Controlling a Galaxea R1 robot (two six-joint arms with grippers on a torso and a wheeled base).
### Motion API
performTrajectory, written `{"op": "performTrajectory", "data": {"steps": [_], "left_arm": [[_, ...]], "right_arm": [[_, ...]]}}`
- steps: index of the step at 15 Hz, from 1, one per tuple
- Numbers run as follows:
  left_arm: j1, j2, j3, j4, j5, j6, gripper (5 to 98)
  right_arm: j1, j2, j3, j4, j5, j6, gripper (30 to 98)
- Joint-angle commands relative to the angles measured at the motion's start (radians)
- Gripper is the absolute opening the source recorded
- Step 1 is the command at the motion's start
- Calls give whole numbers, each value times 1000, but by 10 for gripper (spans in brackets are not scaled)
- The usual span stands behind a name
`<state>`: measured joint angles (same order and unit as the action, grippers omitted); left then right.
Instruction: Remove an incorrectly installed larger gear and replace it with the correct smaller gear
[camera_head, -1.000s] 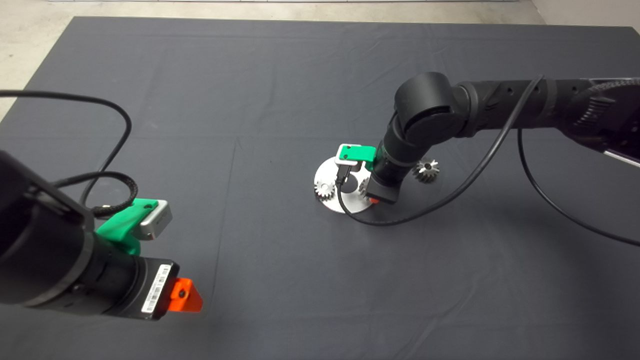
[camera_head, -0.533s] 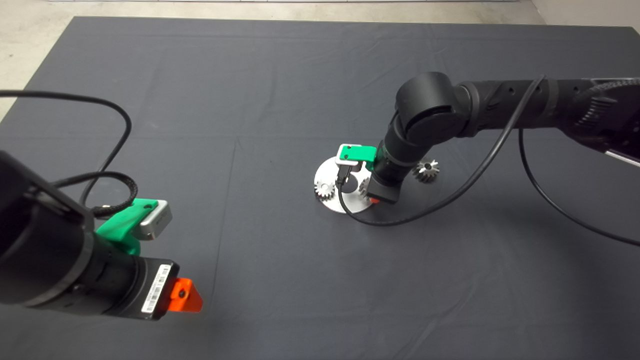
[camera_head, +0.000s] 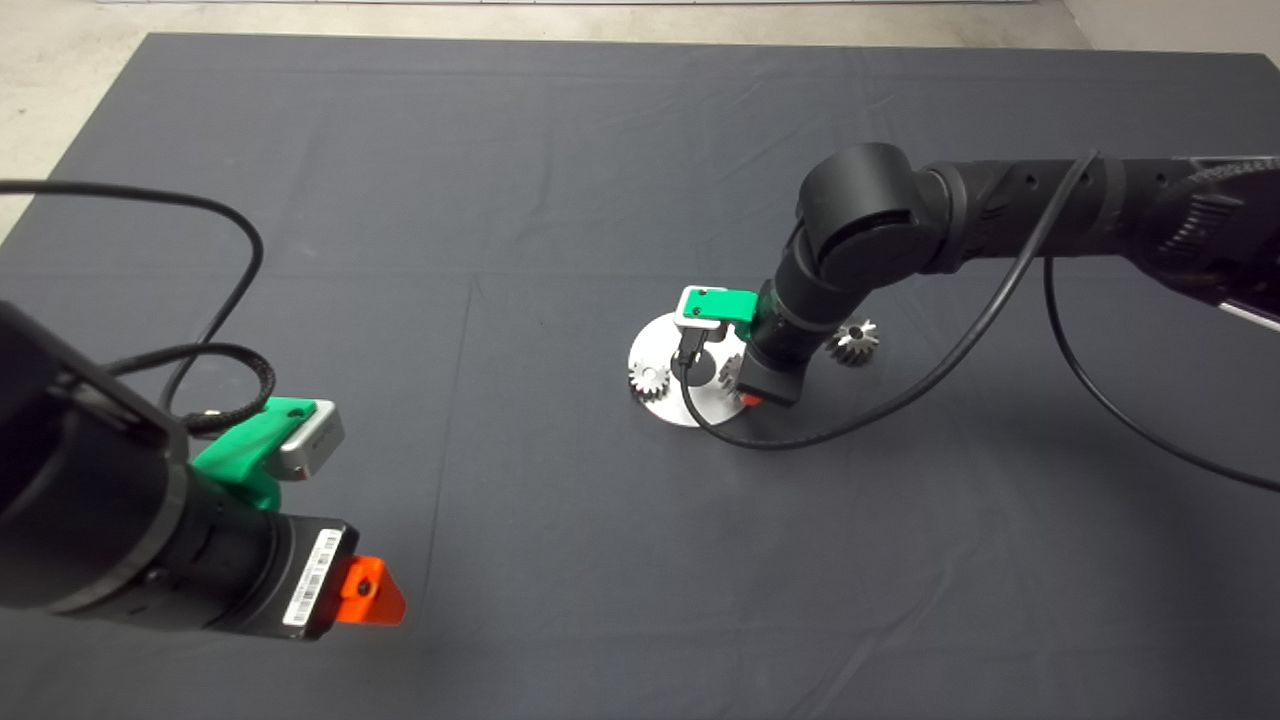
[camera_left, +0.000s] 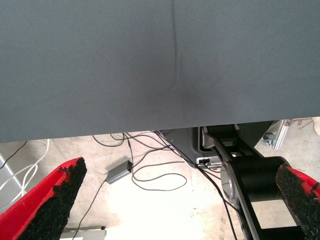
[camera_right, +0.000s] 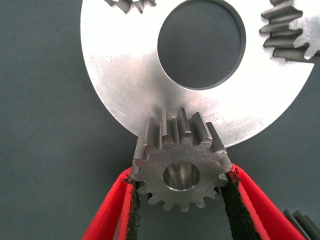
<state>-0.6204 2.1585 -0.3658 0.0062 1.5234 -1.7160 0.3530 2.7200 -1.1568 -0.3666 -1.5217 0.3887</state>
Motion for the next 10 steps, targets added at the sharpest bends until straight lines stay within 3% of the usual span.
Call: {"op": "performTrajectory", "data": {"steps": [1, 10], "left_arm": [[-4, 1, 12, -18, 11, 1, 979], [-3, 0, 12, -18, 11, 1, 979]], "right_arm": [[23, -13, 5, -25, -136, -11, 387], [18, 64, 5, -25, -136, -2, 387]]}}
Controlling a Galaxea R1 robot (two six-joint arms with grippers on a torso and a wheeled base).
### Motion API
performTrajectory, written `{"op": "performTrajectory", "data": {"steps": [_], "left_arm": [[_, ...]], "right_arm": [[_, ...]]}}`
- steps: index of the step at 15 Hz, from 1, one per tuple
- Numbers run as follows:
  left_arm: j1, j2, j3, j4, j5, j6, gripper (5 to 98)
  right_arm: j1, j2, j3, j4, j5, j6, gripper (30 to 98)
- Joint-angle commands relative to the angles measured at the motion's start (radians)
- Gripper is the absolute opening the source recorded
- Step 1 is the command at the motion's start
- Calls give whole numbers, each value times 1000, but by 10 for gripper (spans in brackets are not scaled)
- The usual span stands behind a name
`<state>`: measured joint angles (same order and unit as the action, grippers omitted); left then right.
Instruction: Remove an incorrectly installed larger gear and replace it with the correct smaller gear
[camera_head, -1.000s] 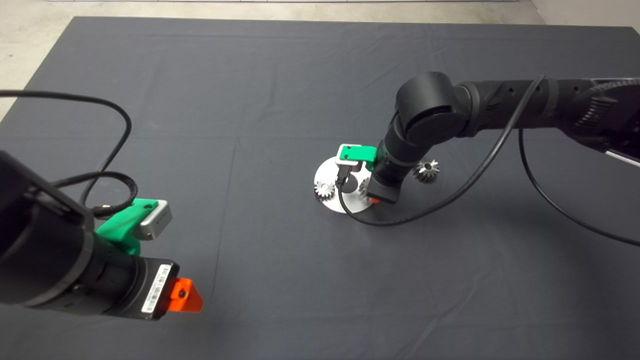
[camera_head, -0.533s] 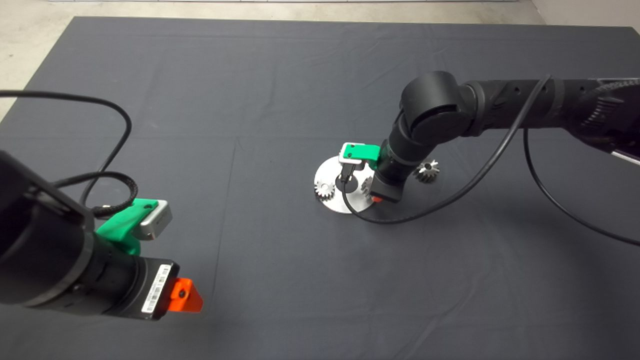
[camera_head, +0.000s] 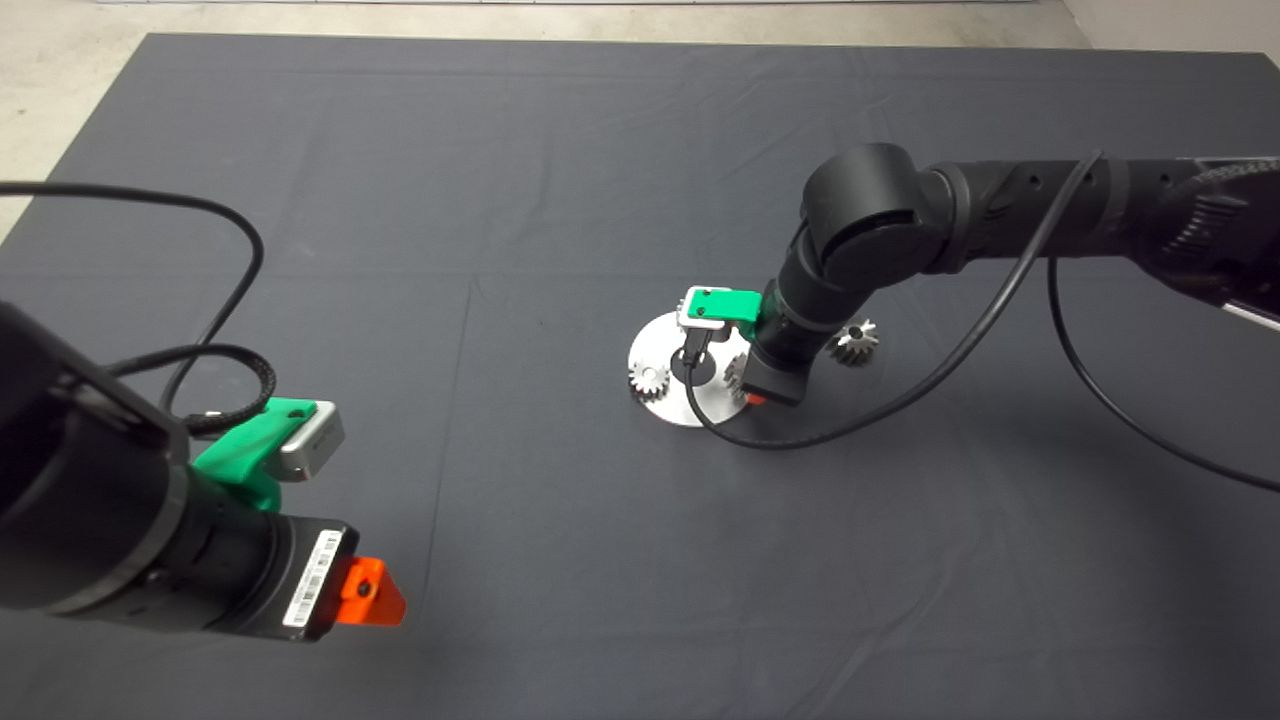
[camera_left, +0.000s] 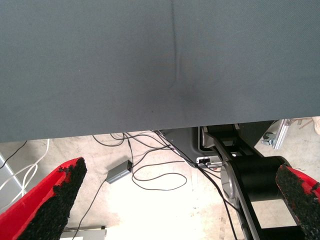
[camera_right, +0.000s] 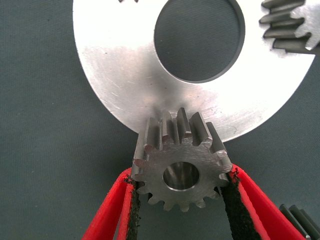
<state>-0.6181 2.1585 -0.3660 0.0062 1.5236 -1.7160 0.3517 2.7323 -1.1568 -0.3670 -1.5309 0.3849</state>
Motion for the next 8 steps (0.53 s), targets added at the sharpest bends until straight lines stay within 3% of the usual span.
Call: {"op": "performTrajectory", "data": {"steps": [1, 8], "left_arm": [[-6, -1, 12, -18, 10, 1, 979], [-6, -1, 12, -18, 10, 1, 979]], "right_arm": [[20, 59, 5, -24, -127, 2, 387], [17, 42, 0, -24, -127, -1, 387]]}}
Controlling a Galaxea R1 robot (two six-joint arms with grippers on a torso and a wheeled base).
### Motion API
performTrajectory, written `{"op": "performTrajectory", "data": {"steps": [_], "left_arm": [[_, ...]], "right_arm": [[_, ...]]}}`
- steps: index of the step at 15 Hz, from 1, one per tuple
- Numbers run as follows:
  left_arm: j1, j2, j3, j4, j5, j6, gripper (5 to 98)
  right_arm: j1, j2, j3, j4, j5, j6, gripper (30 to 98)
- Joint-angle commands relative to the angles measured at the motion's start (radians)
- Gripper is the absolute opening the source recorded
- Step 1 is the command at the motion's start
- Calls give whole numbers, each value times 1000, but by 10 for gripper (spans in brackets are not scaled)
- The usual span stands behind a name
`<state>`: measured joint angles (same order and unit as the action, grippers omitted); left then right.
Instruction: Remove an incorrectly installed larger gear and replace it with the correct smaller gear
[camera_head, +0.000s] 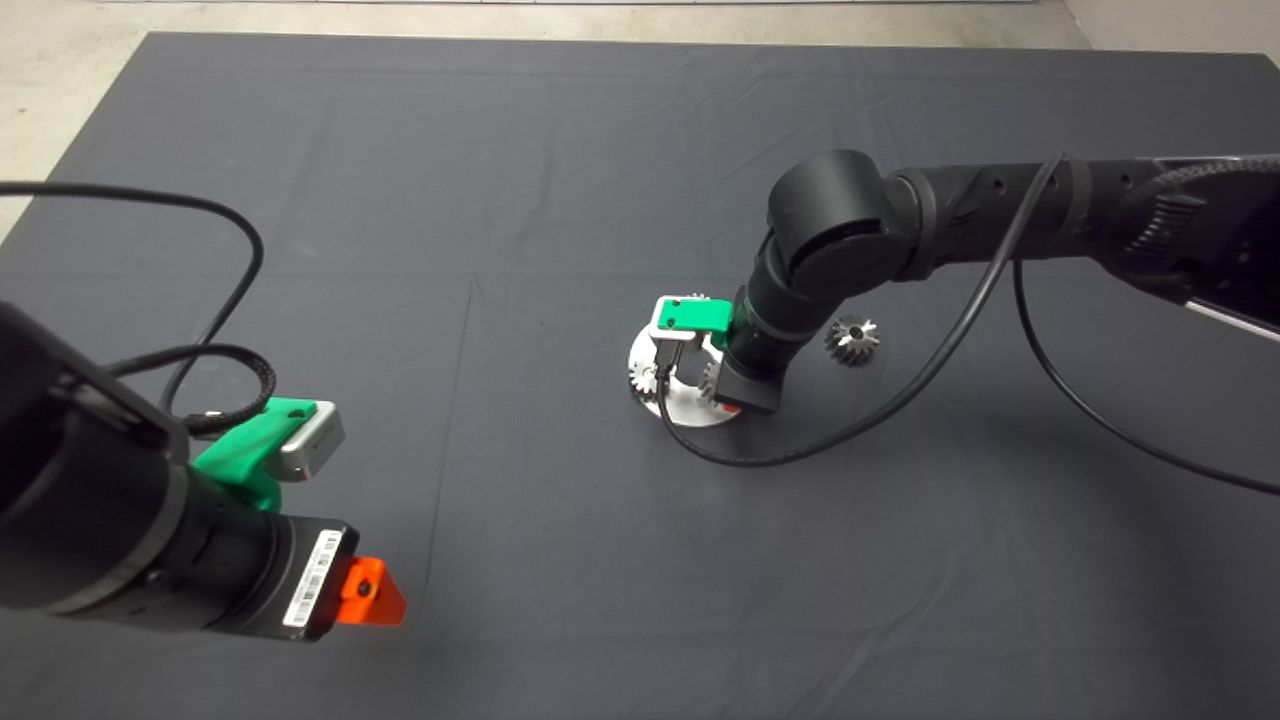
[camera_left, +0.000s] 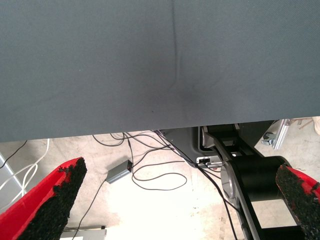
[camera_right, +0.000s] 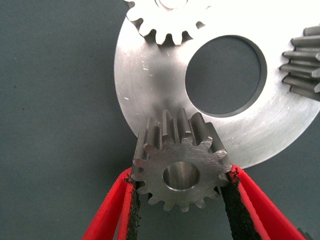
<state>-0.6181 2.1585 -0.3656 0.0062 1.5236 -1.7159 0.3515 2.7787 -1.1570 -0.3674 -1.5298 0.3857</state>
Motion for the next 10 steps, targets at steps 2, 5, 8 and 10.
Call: {"op": "performTrajectory", "data": {"steps": [2, 5, 8, 10], "left_arm": [[-5, -1, 13, -18, 10, 1, 979], [-6, -1, 13, -18, 10, 1, 979], [-5, -1, 13, -18, 10, 1, 979], [-5, -1, 13, -18, 10, 1, 979]], "right_arm": [[21, -9, 1, -24, -128, -5, 387], [26, -9, 5, -24, -128, -5, 387], [42, -9, 7, -24, -128, -5, 387], [55, -9, 8, -24, -128, -5, 387]]}}
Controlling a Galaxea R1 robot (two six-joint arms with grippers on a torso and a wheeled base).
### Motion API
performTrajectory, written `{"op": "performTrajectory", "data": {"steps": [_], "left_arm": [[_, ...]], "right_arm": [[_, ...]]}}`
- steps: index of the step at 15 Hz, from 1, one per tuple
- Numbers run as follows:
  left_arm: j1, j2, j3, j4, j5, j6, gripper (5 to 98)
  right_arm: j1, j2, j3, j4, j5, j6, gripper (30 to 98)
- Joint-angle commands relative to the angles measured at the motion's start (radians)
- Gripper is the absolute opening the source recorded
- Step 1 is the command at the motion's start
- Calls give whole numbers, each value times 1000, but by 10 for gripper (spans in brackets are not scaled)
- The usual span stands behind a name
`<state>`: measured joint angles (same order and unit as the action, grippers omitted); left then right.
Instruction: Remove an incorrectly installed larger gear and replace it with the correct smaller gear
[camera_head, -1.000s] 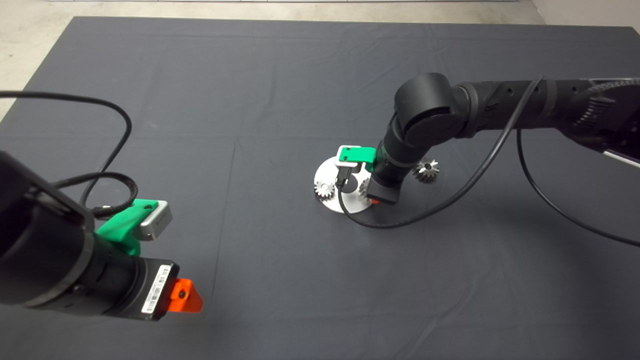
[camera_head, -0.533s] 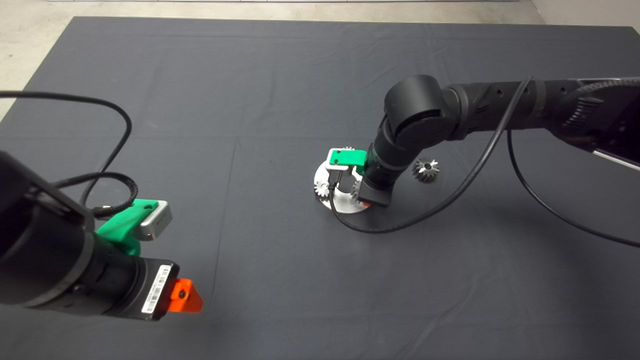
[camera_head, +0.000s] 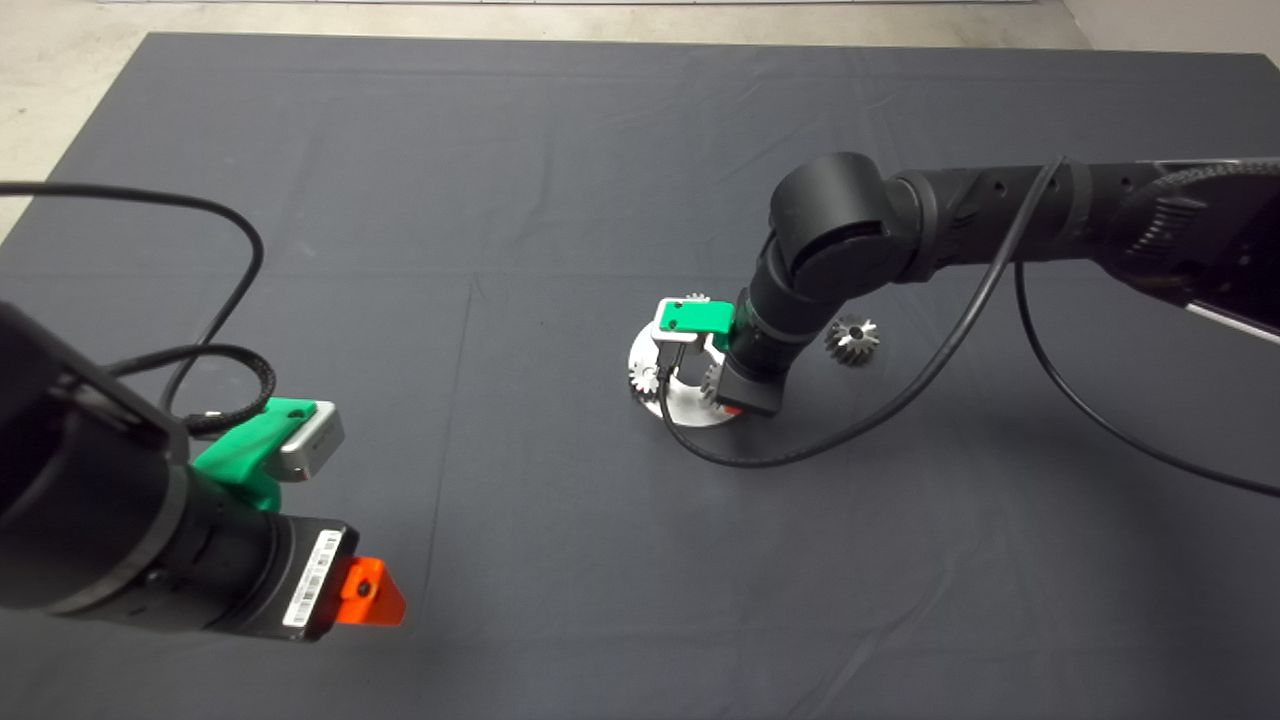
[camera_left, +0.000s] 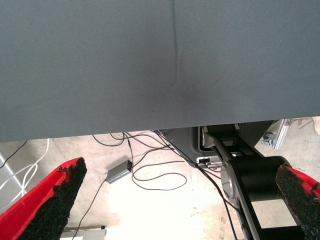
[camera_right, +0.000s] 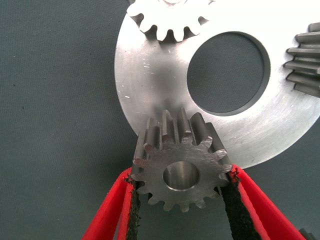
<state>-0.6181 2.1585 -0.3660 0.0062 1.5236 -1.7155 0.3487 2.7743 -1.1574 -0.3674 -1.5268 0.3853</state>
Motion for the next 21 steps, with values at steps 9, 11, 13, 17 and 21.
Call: {"op": "performTrajectory", "data": {"steps": [9, 11, 13, 17, 21], "left_arm": [[-5, -1, 13, -18, 10, 1, 979], [-5, -2, 13, -18, 10, 1, 979], [-5, -2, 13, -18, 10, 1, 979], [-5, -2, 13, -18, 10, 1, 979], [-5, -2, 13, -18, 10, 1, 979]], "right_arm": [[76, -9, 18, -22, -131, -5, 387], [73, -20, 18, -22, -131, -5, 387], [73, -32, 18, -22, -131, -5, 387], [70, -47, 18, -22, -131, -6, 387], [69, -52, 20, -22, -131, -6, 387]]}}
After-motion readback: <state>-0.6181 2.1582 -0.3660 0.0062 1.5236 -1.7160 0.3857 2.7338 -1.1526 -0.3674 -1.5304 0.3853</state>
